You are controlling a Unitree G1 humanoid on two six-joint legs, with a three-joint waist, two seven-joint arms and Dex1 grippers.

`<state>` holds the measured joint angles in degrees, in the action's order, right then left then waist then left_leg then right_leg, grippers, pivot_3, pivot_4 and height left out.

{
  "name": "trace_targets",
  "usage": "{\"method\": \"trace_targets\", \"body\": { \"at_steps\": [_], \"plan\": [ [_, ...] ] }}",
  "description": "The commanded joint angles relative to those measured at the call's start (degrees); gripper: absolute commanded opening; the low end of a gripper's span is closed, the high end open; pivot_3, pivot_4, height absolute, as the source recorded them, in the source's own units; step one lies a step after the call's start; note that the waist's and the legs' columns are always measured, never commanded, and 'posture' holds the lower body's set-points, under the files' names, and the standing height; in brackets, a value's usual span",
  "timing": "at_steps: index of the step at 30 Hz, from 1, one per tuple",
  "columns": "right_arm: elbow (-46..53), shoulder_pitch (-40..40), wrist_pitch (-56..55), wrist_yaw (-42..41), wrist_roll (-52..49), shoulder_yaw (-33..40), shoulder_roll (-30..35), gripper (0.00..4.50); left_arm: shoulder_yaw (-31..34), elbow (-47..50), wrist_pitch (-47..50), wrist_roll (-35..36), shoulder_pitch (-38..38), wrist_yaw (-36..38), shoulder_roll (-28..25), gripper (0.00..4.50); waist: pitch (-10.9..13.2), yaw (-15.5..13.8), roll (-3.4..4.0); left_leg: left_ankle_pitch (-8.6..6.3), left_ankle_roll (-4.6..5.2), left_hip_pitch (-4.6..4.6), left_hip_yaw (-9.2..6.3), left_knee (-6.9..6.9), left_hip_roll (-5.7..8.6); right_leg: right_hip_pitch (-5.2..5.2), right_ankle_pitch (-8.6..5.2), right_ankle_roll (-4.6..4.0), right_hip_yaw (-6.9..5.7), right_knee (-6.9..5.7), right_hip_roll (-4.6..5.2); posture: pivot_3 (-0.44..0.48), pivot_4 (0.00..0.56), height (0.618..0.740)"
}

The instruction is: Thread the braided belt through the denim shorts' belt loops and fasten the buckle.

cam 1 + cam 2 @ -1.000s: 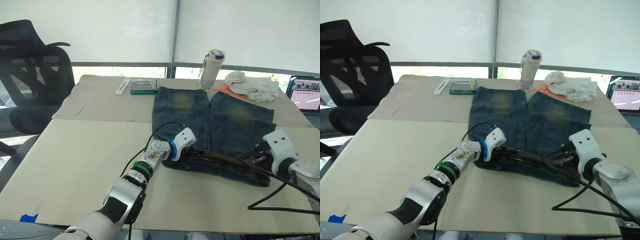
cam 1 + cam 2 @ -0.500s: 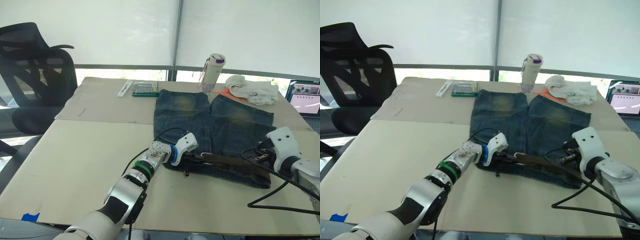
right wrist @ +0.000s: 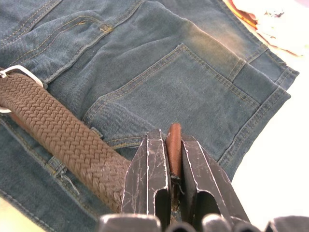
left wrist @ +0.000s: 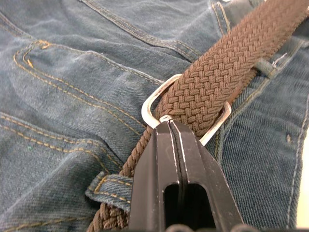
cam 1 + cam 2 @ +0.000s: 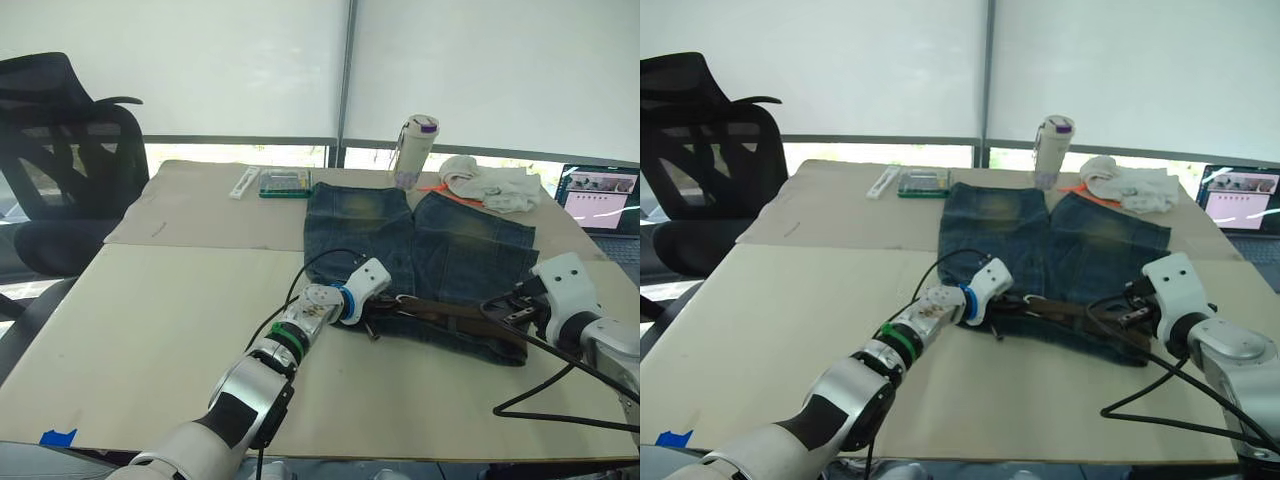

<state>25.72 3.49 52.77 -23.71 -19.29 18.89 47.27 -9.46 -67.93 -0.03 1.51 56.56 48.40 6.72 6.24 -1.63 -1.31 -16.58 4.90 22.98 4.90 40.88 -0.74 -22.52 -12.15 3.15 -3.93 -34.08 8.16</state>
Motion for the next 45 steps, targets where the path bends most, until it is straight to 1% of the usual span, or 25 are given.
{"method": "trace_targets", "body": {
  "at_steps": [1,3,4,7,11,13,15,16,20,22,23,24,27,29,30,31,33,34,37,41,44,45],
  "plan": [
    [0.81,0.60,0.22,0.06,0.40,2.34,0.35,0.00,4.62,1.04,3.59,6.12,-2.81,9.80,3.67,0.02,0.04,-0.13,0.18,0.00,0.00,0.20,0.01,0.00,0.02,-0.17,0.00,-0.01,0.00,0.00,0.01,0.000,0.150,0.737],
    [0.76,0.83,0.15,0.15,0.27,1.93,-0.07,0.00,5.82,3.77,3.21,7.36,-2.88,11.52,1.59,0.02,0.09,-0.34,0.35,0.05,0.01,0.74,0.08,0.01,0.11,-0.54,0.03,-0.03,0.04,-0.11,0.04,0.000,0.150,0.737],
    [0.71,0.94,0.13,0.14,0.20,1.83,-0.17,0.00,6.06,5.17,3.30,7.70,-3.06,12.46,0.65,0.02,0.13,-0.41,0.39,0.08,-0.02,0.85,0.10,0.00,0.17,-0.68,0.05,-0.04,0.04,-0.16,0.05,0.000,0.150,0.737],
    [0.50,1.14,-0.11,-0.06,0.26,1.43,-0.34,0.00,6.28,7.89,3.16,7.32,-3.43,11.56,-1.26,0.02,0.37,-0.47,0.56,0.09,-0.03,0.87,0.16,-0.07,0.32,-0.73,0.04,-0.04,0.01,-0.18,0.03,0.000,0.150,0.737],
    [-0.25,2.13,-0.74,-0.15,0.00,0.46,-1.28,0.00,2.59,10.27,-2.86,1.94,-3.63,8.75,-3.73,0.02,0.81,-0.47,0.63,0.04,0.06,0.89,0.16,-0.07,0.40,-0.71,0.05,-0.02,0.02,-0.13,0.05,0.000,0.150,0.737],
    [-0.14,5.72,1.08,1.50,-3.49,2.64,-5.90,0.00,2.43,11.37,-6.17,1.21,-2.50,6.48,-3.67,0.02,1.06,-0.25,0.63,0.05,0.07,0.89,0.17,-0.05,0.41,-0.70,0.08,0.01,0.03,-0.14,0.05,0.000,0.150,0.737],
    [0.96,9.85,4.46,3.63,-8.13,5.60,-11.64,0.00,3.45,12.51,-8.28,1.91,-1.44,4.39,-3.18,0.02,1.25,0.10,0.64,0.09,0.07,0.88,0.17,-0.06,0.38,-0.72,0.11,0.00,0.05,-0.17,0.04,0.000,0.150,0.737],
    [1.34,11.17,5.75,4.33,-9.42,6.45,-13.44,0.00,3.74,12.69,-9.01,2.16,-1.14,3.84,-3.03,0.02,1.33,0.12,0.68,0.11,0.05,0.89,0.16,-0.05,0.35,-0.73,0.13,-0.02,0.05,-0.19,0.04,0.000,0.150,0.737],
    [2.80,19.86,12.25,13.40,-19.90,12.92,-28.67,0.00,6.60,17.61,-11.48,6.03,-0.16,2.72,-1.57,0.02,1.38,0.25,0.69,0.14,0.04,0.95,0.15,-0.09,0.36,-0.83,0.13,-0.01,0.03,-0.27,0.06,0.000,0.150,0.737],
    [2.64,22.24,13.45,17.45,-22.03,14.74,-33.73,0.00,7.59,21.59,-11.07,7.90,-0.64,2.58,-1.10,0.02,1.37,0.26,0.71,0.18,-0.02,1.07,0.15,-0.11,0.36,-0.98,0.13,-0.01,0.01,-0.36,0.07,0.000,0.150,0.737],
    [2.25,23.24,13.22,19.72,-22.32,15.59,-35.77,0.00,7.60,23.79,-10.74,8.41,-1.28,2.74,-1.21,0.02,1.37,0.20,0.72,0.33,-0.27,1.23,0.15,-0.08,0.39,-1.14,0.13,-0.01,0.01,-0.57,0.09,0.000,0.150,0.737],
    [1.66,24.50,12.59,22.50,-23.11,16.77,-38.32,0.00,7.59,26.66,-9.49,9.32,-2.25,3.28,-1.41,0.26,1.36,0.21,0.73,0.47,-0.44,1.34,0.16,-0.07,0.46,-1.28,0.13,-0.01,0.01,-0.89,0.09,0.000,0.150,0.737],
    [0.49,27.57,11.27,27.72,-26.87,19.42,-43.05,0.00,6.63,32.78,-6.28,10.57,-4.90,4.17,-2.31,1.16,1.36,0.58,0.75,0.67,-0.47,1.48,0.22,-0.12,0.73,-1.52,0.13,0.02,0.05,-1.00,0.18,0.000,0.150,0.737],
    [-0.38,29.64,10.31,31.29,-29.47,21.08,-45.47,0.00,5.73,36.18,-5.34,10.58,-6.48,4.03,-2.78,1.78,1.37,0.93,0.76,0.72,-0.45,1.49,0.24,-0.12,0.78,-1.51,0.12,0.07,0.06,-1.00,0.17,0.000,0.150,0.737],
    [-0.81,30.42,9.77,32.89,-30.49,21.67,-46.33,0.00,5.43,37.30,-5.25,10.18,-7.00,3.24,-2.92,2.19,1.37,1.03,0.77,0.74,-0.46,1.49,0.25,-0.12,0.79,-1.52,0.12,0.08,0.06,-1.01,0.17,0.000,0.150,0.737],
    [-1.29,31.23,9.17,34.75,-31.76,22.15,-47.40,0.00,4.81,38.18,-5.63,9.11,-7.61,2.14,-3.14,2.55,1.38,1.06,0.78,0.78,-0.48,1.48,0.24,-0.13,0.79,-1.52,0.12,0.09,0.06,-1.02,0.17,0.000,0.150,0.737],
    [-2.00,32.26,8.36,37.38,-33.84,22.12,-48.83,0.00,2.74,38.36,-8.04,5.55,-8.43,-0.34,-3.77,3.12,1.38,1.09,0.78,0.86,-0.50,1.47,0.23,-0.15,0.80,-1.53,0.12,0.09,0.06,-1.02,0.17,0.000,0.150,0.737],
    [-2.19,32.58,7.94,38.40,-34.74,21.79,-49.36,0.00,1.97,38.01,-8.71,4.17,-8.58,-1.78,-3.82,3.53,1.38,1.07,0.78,0.88,-0.52,1.44,0.21,-0.16,0.81,-1.53,0.12,0.09,0.07,-1.02,0.17,0.000,0.150,0.737],
    [-2.58,33.23,6.39,41.35,-37.56,20.99,-50.43,0.00,0.20,35.73,-11.22,-0.16,-8.00,-7.44,-3.81,4.47,1.38,1.09,0.78,0.90,-0.53,1.42,0.18,-0.18,0.82,-1.53,0.12,0.08,0.08,-1.02,0.17,0.000,0.150,0.737],
    [-2.19,32.96,4.83,44.29,-40.11,18.90,-50.87,0.00,-0.68,33.44,-13.97,-2.21,-7.20,-12.77,-1.95,4.47,1.38,1.13,0.78,0.90,-0.52,1.42,0.19,-0.21,0.83,-1.53,0.12,0.08,0.09,-1.06,0.16,0.000,0.150,0.737],
    [-1.96,32.36,3.42,46.22,-42.03,17.42,-50.83,0.00,-2.32,29.58,-19.56,-5.87,-6.06,-16.37,-2.05,4.47,1.38,1.11,0.78,0.90,-0.52,1.43,0.19,-0.22,0.83,-1.53,0.12,0.09,0.09,-1.08,0.17,0.000,0.150,0.737],
    [-1.86,32.10,3.07,46.79,-42.68,16.91,-50.77,0.00,-2.69,28.44,-21.59,-6.67,-5.63,-17.14,-2.01,3.87,1.38,1.15,0.78,0.90,-0.52,1.44,0.20,-0.22,0.83,-1.54,0.12,0.09,0.09,-1.07,0.16,0.000,0.150,0.737]
  ]
}}
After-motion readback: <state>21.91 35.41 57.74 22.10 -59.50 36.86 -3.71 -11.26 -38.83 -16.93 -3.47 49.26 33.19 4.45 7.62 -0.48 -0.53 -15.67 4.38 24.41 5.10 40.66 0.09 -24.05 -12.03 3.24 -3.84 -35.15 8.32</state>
